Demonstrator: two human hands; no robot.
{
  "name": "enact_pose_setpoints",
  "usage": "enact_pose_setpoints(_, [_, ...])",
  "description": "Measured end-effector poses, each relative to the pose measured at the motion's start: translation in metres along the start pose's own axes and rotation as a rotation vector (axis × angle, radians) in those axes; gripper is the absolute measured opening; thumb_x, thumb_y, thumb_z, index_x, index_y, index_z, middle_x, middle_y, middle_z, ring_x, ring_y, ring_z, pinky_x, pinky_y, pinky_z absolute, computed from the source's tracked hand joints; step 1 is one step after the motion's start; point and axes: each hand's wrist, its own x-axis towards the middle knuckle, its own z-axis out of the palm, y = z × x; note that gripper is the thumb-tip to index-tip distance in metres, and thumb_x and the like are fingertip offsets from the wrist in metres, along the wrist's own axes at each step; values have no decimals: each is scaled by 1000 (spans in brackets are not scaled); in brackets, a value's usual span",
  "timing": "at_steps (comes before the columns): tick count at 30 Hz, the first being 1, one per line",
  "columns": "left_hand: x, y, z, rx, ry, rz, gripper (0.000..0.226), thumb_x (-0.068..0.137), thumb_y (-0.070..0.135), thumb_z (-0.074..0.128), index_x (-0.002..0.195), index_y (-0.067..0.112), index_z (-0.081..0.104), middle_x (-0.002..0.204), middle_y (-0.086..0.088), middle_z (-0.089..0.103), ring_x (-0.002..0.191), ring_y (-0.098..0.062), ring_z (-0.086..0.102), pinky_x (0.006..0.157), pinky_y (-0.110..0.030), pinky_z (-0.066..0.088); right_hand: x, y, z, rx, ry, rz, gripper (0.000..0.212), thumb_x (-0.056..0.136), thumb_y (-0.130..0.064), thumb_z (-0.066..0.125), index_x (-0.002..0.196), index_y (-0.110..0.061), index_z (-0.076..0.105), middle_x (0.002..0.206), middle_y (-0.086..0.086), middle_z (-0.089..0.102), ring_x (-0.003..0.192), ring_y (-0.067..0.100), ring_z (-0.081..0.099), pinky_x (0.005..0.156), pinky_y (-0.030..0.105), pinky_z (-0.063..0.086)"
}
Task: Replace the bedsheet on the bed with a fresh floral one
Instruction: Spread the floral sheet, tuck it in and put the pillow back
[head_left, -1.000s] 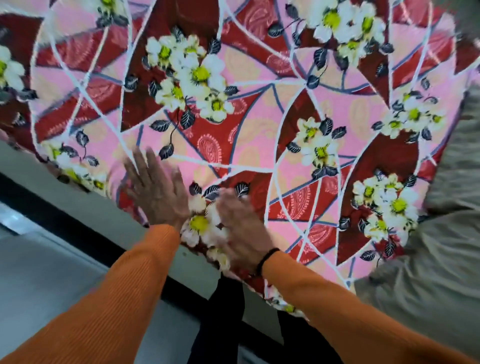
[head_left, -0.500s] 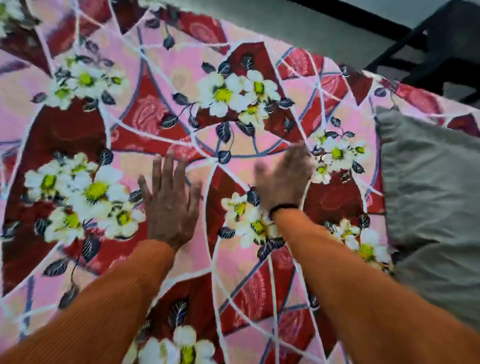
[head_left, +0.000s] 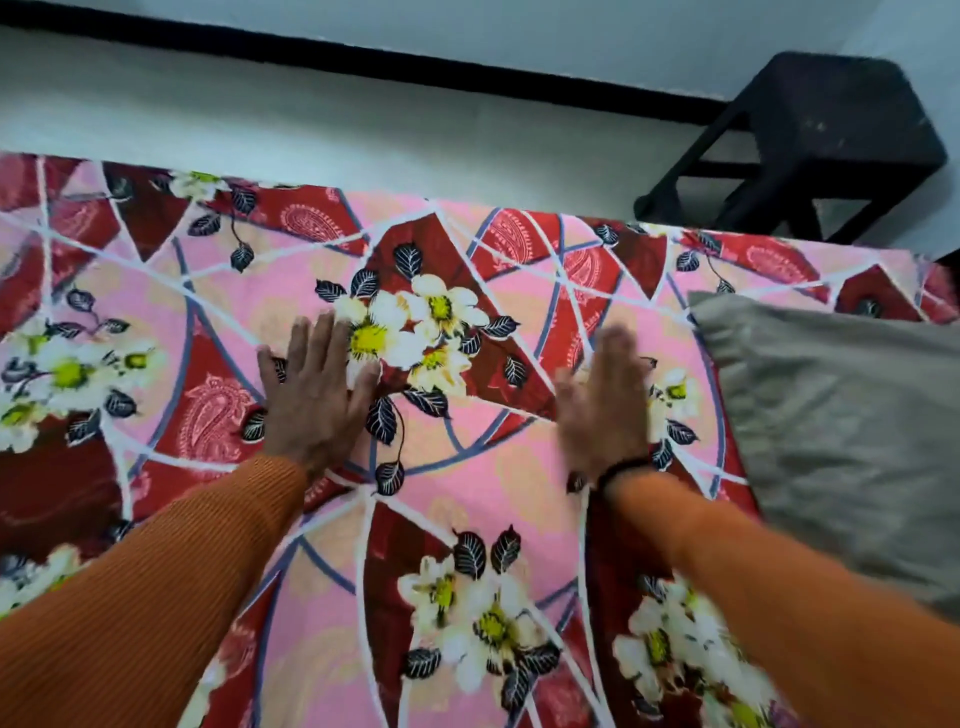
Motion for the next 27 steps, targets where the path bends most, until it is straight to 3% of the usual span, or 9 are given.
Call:
enact_pose_setpoints(2, [1,-7,15,85,70,7,73,101,64,15,164,27,5,171,7,-3,158,-18,-8,123,-64,1,59,48,-18,-165,198,139,83,99,-52,36,157,5,19,165,26,16,154,39,16,124,53,17])
enact_pose_setpoints(3, [1,-8,21,106,84,0,73,102,63,17,164,26,4,171,6,-3,158,-18,-8,123,-64,2,87,65,-25,-314,208,192,90,95,-61,24,159,1,14,168,22,11,156,36,11,125,54,13])
enact_pose_setpoints(5, [3,-4,21,89,93,17,72,103,60,19,164,25,4,172,5,-4,158,-19,-9,122,-64,4,125,76,-10,-376,131,303,96,92,-69,11,161,-3,6,169,19,4,157,32,3,126,54,6])
enact_pose_setpoints(8, [3,-12,25,120,119,37,73,103,60,18,164,23,3,172,3,-5,158,-20,-10,122,-64,5,159,20,29,-408,100,285,102,90,-79,3,161,-6,-4,169,18,-8,157,32,-7,126,54,0])
enact_pose_setpoints(15, [3,-25,21,29,143,36,75,102,61,21,164,18,12,172,-2,0,158,-22,-4,124,-60,5,198,-171,141,-449,-56,-51,103,90,-79,9,161,-4,3,170,16,1,157,30,-2,125,54,-3])
enact_pose_setpoints(18, [-4,-72,5,109,159,-23,75,103,60,14,163,16,13,171,-7,-2,158,-26,-7,124,-62,4,185,-249,186,-471,-136,-280,100,93,-77,10,161,-5,-4,170,13,-7,157,29,-8,125,54,-5])
enact_pose_setpoints(23, [-16,-180,-31,115,217,-135,73,103,56,20,163,15,18,170,-8,13,158,-29,7,123,-62,6,167,-283,201,-459,-193,-653,87,100,-68,19,163,-12,0,171,8,-5,158,23,-5,127,50,-1])
enact_pose_setpoints(25, [-25,-219,-42,84,178,-158,72,104,57,17,163,15,17,170,-7,14,158,-28,8,123,-61,9,163,-260,193,-425,-94,-574,84,101,-65,23,162,-11,0,171,9,-3,158,23,-3,127,50,2])
enact_pose_setpoints(27, [-39,-254,-51,95,170,-162,73,102,59,19,163,17,17,171,-3,13,158,-25,9,123,-60,9,162,-226,180,-447,-45,-374,88,99,-67,21,162,-9,2,171,11,-2,158,24,-2,127,51,4])
